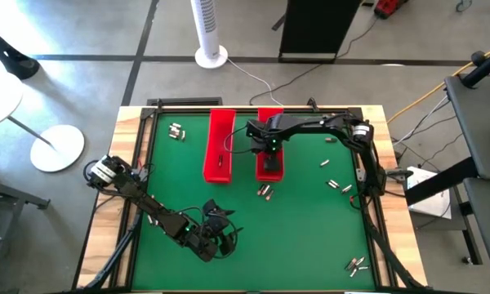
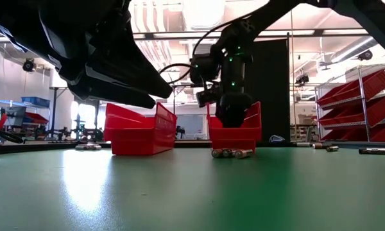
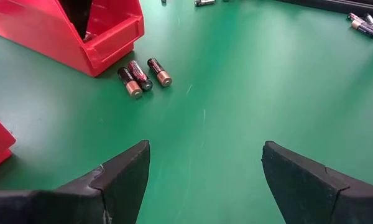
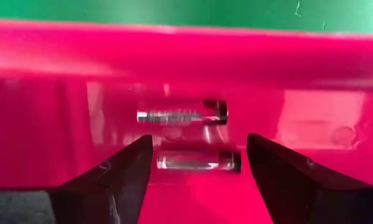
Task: Sort batteries
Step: Put the silver battery into the right red bin, then put the black battery into the left red bin
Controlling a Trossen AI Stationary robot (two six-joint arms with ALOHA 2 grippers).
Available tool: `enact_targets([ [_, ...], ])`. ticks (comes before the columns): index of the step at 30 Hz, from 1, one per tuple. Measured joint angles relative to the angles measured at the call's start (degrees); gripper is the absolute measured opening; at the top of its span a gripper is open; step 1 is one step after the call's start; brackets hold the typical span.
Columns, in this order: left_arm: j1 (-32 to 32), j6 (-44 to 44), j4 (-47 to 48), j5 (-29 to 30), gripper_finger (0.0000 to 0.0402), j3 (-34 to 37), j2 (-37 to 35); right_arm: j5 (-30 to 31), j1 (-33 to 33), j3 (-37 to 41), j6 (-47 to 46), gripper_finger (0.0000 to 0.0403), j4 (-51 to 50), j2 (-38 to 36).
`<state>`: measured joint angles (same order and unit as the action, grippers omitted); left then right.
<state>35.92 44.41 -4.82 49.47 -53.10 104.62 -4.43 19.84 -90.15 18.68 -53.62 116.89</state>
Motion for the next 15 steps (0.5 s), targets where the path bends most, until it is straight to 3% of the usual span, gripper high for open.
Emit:
enact_targets([
  [7,0.0,0.1,-0.1,-0.6,0.0285,0.0,0.0,0.0,0.0,0.0,-0.8,0.0255,0.1,0.7],
  [15,0.0,0.1,-0.1,-0.6,0.0285,0.0,0.0,0.3,-0.3,-0.1,-0.8,0.0294,-0.5,-3.3],
])
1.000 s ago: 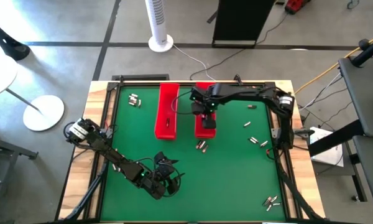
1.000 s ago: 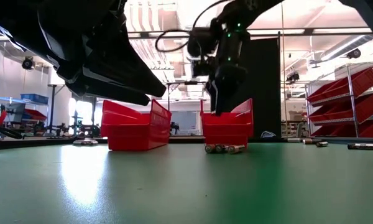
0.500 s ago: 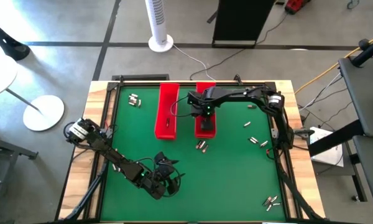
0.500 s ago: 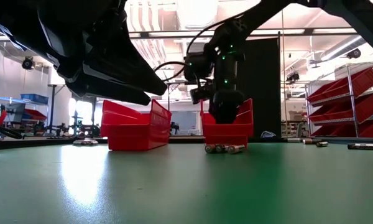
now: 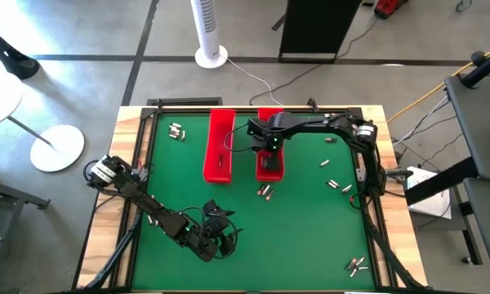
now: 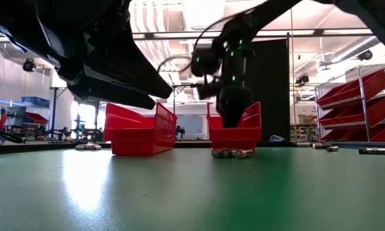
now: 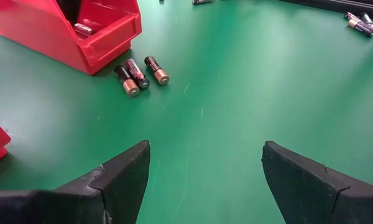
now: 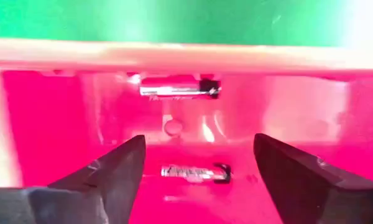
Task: Sort batteries
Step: Put the black battery into the left red bin
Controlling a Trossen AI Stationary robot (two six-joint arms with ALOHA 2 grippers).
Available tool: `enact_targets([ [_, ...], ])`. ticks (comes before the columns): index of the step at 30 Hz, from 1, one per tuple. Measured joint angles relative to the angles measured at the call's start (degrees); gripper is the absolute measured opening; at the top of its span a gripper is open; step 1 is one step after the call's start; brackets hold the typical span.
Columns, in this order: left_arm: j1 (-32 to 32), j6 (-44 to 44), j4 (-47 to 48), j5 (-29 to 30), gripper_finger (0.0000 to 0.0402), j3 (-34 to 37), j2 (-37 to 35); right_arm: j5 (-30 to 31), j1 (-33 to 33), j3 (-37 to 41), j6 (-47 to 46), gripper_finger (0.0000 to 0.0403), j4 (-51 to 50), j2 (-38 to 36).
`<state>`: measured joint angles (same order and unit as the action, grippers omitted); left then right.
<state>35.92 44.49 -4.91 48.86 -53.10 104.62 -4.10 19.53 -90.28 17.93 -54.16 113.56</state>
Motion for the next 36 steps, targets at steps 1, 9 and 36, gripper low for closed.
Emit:
enact_targets([
  [1,0.0,0.0,0.0,0.0,0.0285,0.0,0.0,0.6,-0.2,0.0,0.0,0.0300,-0.2,-1.3],
  [9,0.0,-0.2,0.0,0.0,0.0285,0.0,0.0,5.7,-6.8,0.6,-5.2,0.0330,-1.9,-14.0],
  [36,-0.8,-0.5,-1.7,0.2,0.0285,-0.1,3.0,32.3,-37.2,51.0,-43.8,0.0353,58.8,-23.9],
])
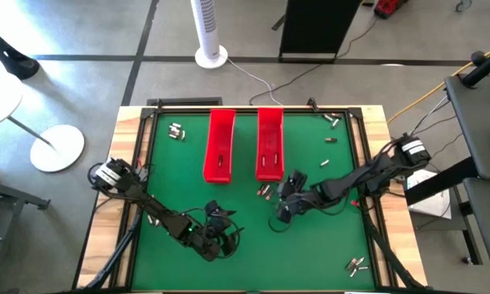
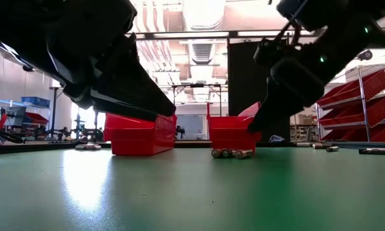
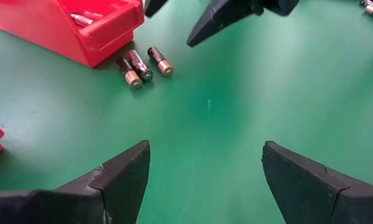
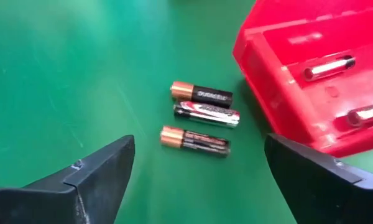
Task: Sort batteries
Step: Put the black battery into the left red bin
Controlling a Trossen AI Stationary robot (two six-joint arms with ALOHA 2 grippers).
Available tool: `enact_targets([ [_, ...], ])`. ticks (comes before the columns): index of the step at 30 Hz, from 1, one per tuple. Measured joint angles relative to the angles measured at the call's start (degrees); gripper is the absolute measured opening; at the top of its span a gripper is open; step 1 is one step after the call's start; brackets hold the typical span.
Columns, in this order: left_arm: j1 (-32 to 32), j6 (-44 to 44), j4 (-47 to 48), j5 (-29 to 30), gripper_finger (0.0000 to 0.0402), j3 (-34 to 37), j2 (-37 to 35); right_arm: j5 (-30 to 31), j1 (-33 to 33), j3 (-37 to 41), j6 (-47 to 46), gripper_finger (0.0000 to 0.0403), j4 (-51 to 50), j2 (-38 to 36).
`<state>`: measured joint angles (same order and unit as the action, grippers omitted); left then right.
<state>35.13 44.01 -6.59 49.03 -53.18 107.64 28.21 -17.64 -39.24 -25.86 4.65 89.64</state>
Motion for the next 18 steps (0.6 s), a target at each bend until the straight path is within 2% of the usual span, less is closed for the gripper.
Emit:
enact_targets([
  [7,-0.5,-0.3,0.0,0.1,0.0285,0.0,0.0,1.1,-0.4,3.7,-0.7,0.0346,13.0,5.7],
  [18,-0.6,-0.3,-0.1,0.1,0.0285,0.0,0.0,3.0,-0.4,3.9,-1.9,0.0348,21.2,12.6],
])
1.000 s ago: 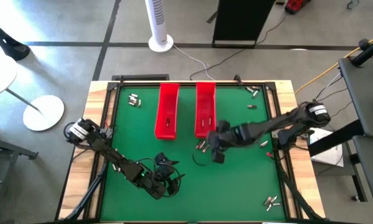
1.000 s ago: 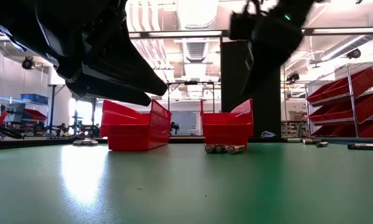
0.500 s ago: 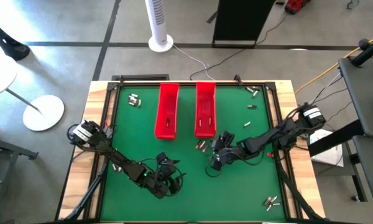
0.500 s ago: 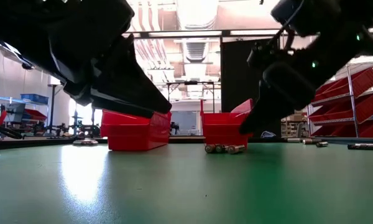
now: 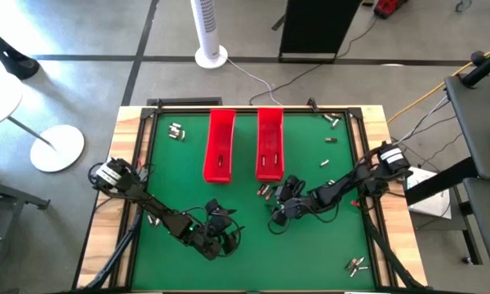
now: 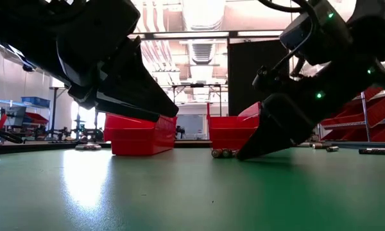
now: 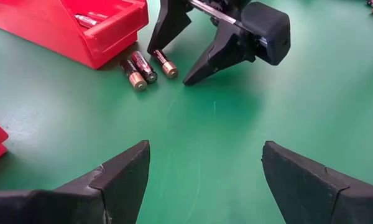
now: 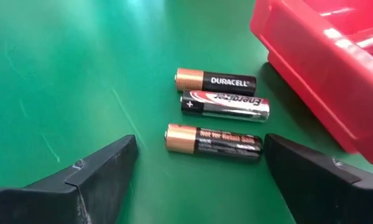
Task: Sort batteries
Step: Put the black battery into the left red bin
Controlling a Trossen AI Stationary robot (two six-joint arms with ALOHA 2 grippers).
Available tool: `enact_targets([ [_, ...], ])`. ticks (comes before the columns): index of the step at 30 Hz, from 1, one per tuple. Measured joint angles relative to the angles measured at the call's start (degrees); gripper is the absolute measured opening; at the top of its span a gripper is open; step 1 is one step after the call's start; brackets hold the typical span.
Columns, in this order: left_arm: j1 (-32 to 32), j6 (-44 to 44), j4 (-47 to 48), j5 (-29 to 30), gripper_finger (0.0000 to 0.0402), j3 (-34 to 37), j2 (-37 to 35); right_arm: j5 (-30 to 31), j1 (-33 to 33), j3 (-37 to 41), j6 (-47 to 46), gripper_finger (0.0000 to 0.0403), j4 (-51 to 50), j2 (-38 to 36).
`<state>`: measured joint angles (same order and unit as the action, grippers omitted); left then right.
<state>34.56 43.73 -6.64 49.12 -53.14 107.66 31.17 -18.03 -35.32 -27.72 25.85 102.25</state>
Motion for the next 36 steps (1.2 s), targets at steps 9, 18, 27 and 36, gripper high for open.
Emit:
enact_targets([
  [9,0.0,0.0,0.0,-0.2,0.0285,0.0,0.0,-1.1,-1.1,0.0,-1.2,0.0342,3.1,0.8],
  [18,0.0,0.0,-0.1,-0.2,0.0285,0.0,0.0,-1.3,-3.7,0.0,-4.9,0.0337,3.6,0.8],
  [27,-0.3,-6.2,-5.7,-2.1,0.0285,0.0,0.0,-2.0,-6.2,0.0,-5.5,0.0336,5.2,0.8],
  [36,-1.6,-8.3,-9.6,-1.5,0.0285,0.0,0.9,-2.2,-9.3,-0.9,-4.6,0.0337,6.2,0.8],
])
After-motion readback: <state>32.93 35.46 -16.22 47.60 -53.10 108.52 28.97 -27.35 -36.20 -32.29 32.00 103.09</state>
